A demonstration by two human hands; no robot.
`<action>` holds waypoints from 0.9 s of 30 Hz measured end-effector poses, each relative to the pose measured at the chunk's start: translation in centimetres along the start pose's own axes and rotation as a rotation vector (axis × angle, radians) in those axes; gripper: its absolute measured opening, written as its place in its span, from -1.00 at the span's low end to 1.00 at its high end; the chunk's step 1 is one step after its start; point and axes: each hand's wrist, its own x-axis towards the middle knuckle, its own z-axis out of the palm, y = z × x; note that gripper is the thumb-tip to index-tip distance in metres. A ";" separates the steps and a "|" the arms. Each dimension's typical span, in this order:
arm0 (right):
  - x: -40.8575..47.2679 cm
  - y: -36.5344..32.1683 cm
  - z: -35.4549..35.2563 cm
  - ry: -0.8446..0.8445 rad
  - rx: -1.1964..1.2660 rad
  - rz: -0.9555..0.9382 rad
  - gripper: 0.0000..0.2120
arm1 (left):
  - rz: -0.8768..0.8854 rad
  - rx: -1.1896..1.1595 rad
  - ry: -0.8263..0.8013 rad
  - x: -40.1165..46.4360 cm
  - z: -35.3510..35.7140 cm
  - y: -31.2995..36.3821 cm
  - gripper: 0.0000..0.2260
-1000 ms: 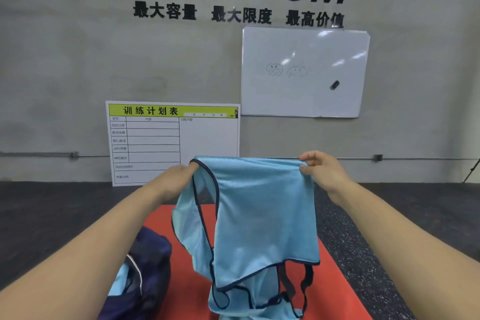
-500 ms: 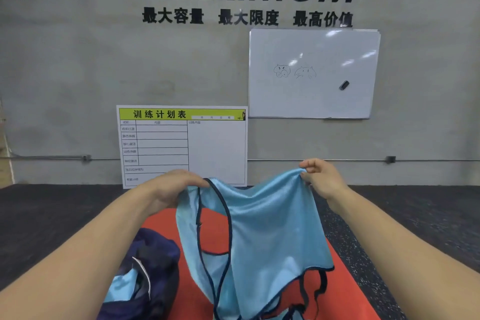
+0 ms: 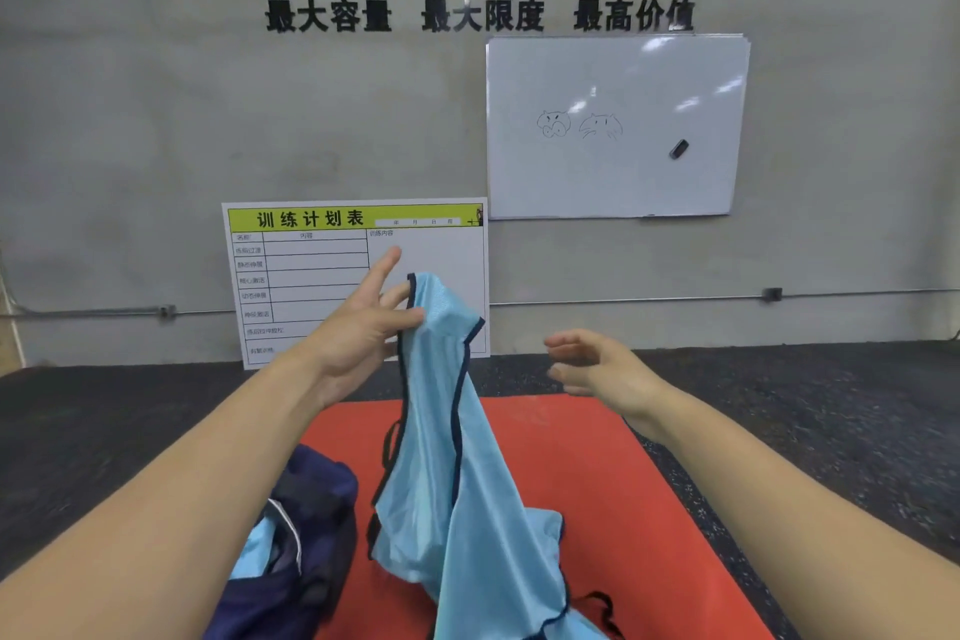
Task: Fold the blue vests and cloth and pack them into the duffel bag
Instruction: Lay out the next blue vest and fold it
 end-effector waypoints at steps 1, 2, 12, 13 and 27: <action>-0.6 0.5 0.4 -0.029 -0.006 0.010 -0.71 | -0.003 0.013 0.006 0.1 0.0 -0.3 -0.22; -1.2 1.0 0.9 -0.056 -0.018 0.021 -0.71 | -0.010 0.016 0.004 0.2 0.0 -0.8 -0.22; -8.1 11.6 8.3 -0.335 -0.058 0.243 -0.74 | -0.173 0.127 0.109 -3.9 -1.6 -10.3 -0.23; -8.9 12.9 9.2 -0.362 -0.052 0.278 -0.75 | -0.193 0.151 0.124 -4.5 -2.0 -11.4 -0.23; -17.6 21.7 17.5 -0.507 -0.010 0.502 -0.78 | -0.381 0.140 0.250 -13.1 -7.4 -24.5 -0.23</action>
